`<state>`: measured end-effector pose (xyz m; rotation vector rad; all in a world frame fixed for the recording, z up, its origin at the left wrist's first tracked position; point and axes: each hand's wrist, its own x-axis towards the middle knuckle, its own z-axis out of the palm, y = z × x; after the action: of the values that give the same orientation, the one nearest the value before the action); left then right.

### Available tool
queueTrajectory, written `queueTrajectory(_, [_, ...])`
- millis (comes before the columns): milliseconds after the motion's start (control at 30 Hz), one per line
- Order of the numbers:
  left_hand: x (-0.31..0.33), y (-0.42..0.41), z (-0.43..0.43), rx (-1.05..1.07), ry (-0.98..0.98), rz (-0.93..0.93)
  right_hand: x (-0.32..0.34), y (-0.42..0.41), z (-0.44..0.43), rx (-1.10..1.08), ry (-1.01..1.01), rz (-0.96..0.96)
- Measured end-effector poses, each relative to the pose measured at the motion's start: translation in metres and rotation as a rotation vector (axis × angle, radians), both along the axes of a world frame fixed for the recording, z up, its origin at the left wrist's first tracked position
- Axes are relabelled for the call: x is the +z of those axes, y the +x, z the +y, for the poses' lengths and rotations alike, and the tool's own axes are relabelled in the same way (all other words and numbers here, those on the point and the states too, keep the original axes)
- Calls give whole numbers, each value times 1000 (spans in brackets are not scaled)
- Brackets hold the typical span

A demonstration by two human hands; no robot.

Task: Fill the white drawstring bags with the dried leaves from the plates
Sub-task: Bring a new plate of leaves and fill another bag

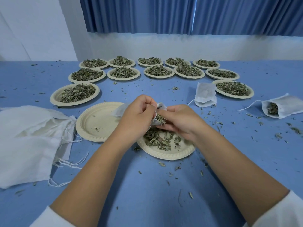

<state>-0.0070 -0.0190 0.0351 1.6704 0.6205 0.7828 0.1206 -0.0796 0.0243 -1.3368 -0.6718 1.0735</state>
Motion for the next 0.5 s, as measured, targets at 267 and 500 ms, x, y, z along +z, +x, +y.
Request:
queueTrajectory(267, [-10, 5, -4, -29, 236, 127, 1, -3, 1, -164, -86, -478])
queueTrajectory(500, [-10, 8, -4, -5, 115, 74, -1, -2, 6, -259, -90, -591])
